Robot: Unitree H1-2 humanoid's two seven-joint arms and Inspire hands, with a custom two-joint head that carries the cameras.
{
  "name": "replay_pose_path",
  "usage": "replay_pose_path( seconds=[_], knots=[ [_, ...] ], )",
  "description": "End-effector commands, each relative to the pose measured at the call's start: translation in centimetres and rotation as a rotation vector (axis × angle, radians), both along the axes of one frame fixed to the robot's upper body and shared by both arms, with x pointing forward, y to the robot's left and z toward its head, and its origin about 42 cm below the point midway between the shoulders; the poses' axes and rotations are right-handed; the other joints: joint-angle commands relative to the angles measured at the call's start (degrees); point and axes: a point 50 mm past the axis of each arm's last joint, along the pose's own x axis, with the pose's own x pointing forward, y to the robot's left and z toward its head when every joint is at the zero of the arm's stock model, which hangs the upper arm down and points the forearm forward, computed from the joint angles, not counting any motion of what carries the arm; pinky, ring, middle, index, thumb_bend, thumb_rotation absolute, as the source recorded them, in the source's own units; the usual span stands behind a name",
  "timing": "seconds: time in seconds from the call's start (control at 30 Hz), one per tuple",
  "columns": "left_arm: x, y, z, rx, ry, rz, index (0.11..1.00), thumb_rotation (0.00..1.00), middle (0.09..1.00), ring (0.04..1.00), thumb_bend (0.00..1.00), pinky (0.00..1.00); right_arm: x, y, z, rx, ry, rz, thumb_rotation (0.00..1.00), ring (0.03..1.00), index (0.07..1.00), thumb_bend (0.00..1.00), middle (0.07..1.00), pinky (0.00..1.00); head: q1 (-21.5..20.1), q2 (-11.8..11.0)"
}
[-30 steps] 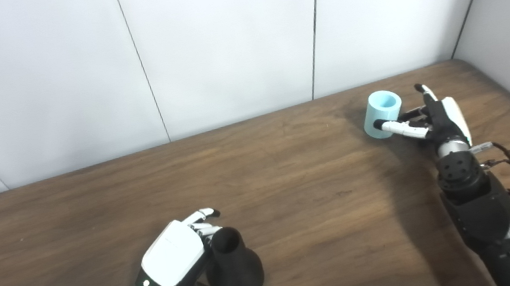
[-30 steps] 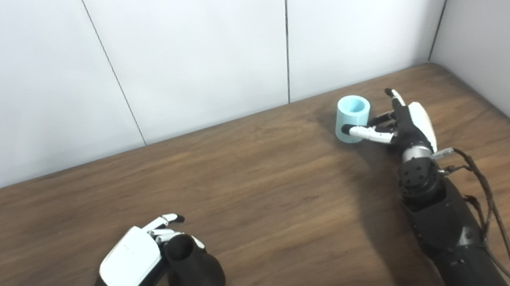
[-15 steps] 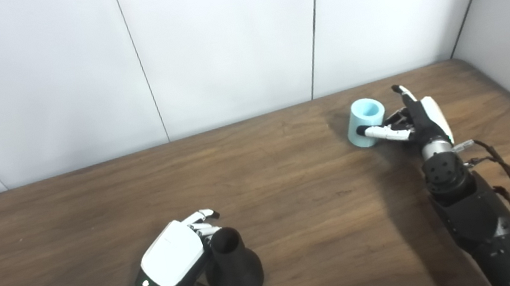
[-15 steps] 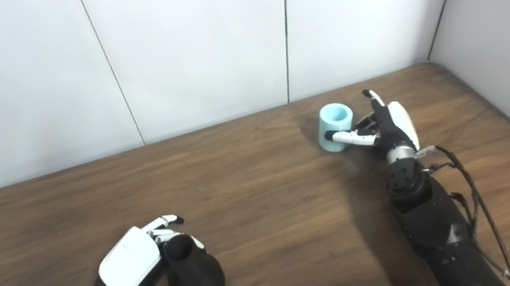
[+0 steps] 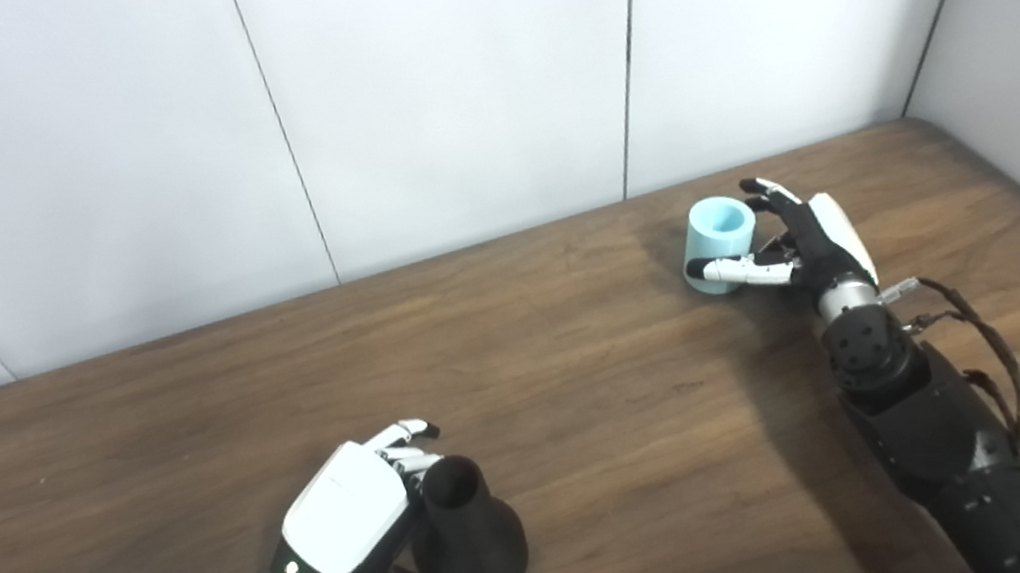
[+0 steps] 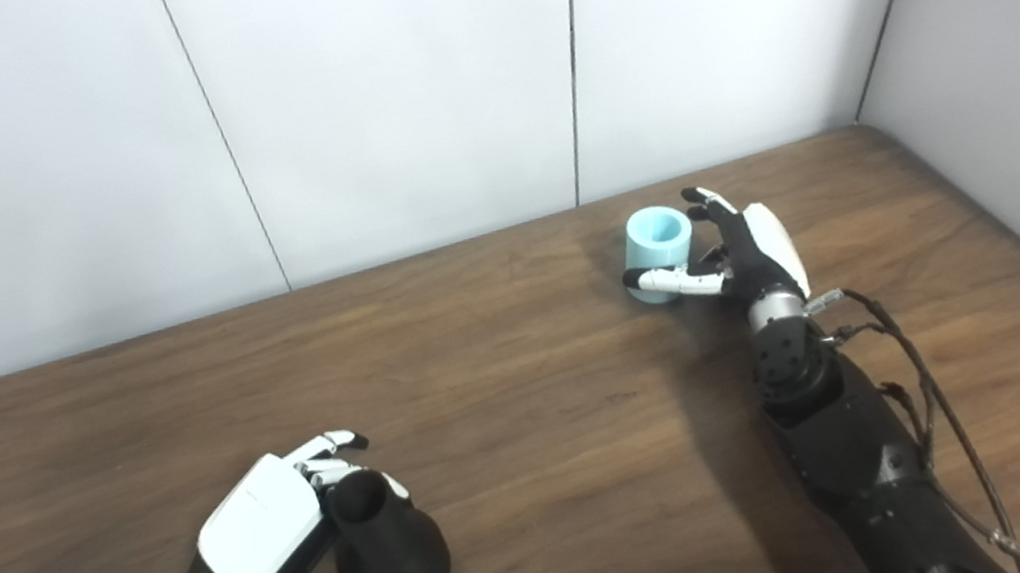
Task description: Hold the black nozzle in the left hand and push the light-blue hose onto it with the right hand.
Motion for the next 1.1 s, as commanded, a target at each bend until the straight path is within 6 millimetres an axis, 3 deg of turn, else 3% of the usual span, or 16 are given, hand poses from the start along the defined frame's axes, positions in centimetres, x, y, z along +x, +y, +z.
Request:
replay_pose_path(
  seconds=[0.0,0.2,0.57,0.77,1.07],
  knots=[
    [-9.5,2.5,-10.3,0.298,0.292,-0.061,0.52,0.0,0.431,0.514,0.52,0.76,1.5,1.1,1.6,0.008,-0.004,0.109,0.41,0.879,0.912,1.0,0.914,0.78,-0.1,0.0],
    [-9.5,2.4,-10.5,0.298,0.295,-0.06,0.52,0.0,0.434,0.514,0.52,0.76,1.3,1.8,1.6,0.022,0.023,0.168,0.38,0.917,0.932,1.0,0.947,0.82,0.3,0.0],
    [-9.6,2.1,-10.6,0.298,0.29,-0.063,0.52,0.0,0.43,0.514,0.52,0.77,0.9,2.2,0.5,0.043,-0.002,0.196,0.29,0.844,0.846,1.0,0.86,0.76,1.3,-0.4],
    [-9.6,2.0,-10.8,0.281,0.289,-0.066,0.517,0.0,0.435,0.5,0.52,0.76,0.9,2.5,0.3,0.025,0.002,0.203,0.35,0.821,0.832,1.0,0.838,0.75,2.2,-0.8],
    [-9.7,2.0,-10.8,0.276,0.291,-0.063,0.522,0.0,0.43,0.502,0.52,0.77,0.9,3.5,0.8,0.022,-0.039,0.198,0.33,0.779,0.751,1.0,0.784,0.68,2.1,-0.7]
  ],
)
